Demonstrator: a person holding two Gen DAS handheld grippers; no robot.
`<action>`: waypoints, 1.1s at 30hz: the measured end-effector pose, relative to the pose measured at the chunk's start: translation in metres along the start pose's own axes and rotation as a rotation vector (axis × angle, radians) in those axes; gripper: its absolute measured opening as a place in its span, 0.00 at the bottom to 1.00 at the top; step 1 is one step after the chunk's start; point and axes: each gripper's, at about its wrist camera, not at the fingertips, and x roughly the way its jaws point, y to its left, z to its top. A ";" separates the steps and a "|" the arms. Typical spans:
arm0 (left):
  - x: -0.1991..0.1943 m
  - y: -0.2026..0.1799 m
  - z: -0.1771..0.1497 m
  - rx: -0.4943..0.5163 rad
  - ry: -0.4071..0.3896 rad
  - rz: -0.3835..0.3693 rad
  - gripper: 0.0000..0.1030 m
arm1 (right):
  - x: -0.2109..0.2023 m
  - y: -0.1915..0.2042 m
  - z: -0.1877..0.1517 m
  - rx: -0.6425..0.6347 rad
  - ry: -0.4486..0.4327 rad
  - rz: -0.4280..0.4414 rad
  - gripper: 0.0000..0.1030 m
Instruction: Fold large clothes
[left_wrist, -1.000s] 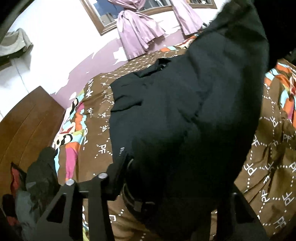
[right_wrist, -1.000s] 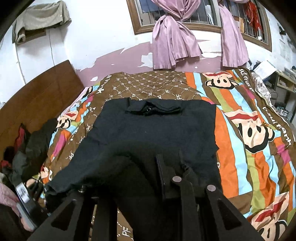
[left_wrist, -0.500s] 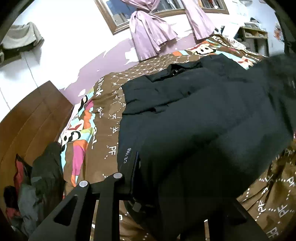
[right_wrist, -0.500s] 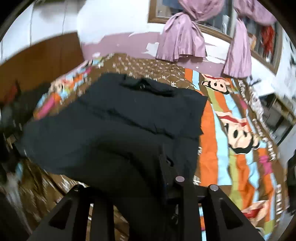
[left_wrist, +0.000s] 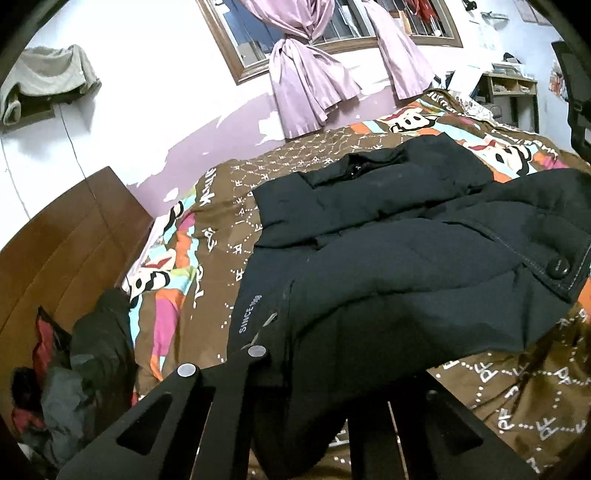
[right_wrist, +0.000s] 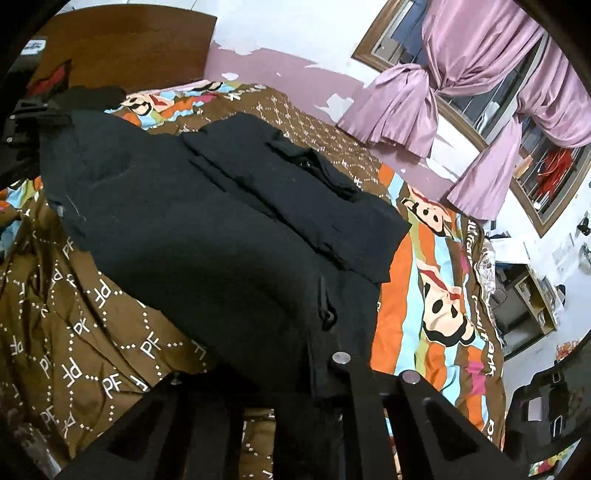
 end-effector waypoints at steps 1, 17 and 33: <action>-0.003 0.002 0.001 -0.008 0.006 -0.010 0.05 | -0.004 0.000 0.000 0.002 -0.006 0.001 0.09; -0.113 0.020 0.006 0.013 0.052 -0.173 0.04 | -0.103 -0.008 0.007 0.001 -0.086 0.087 0.08; -0.079 0.046 0.067 -0.104 0.079 -0.174 0.04 | -0.076 -0.038 0.055 0.033 -0.123 0.099 0.08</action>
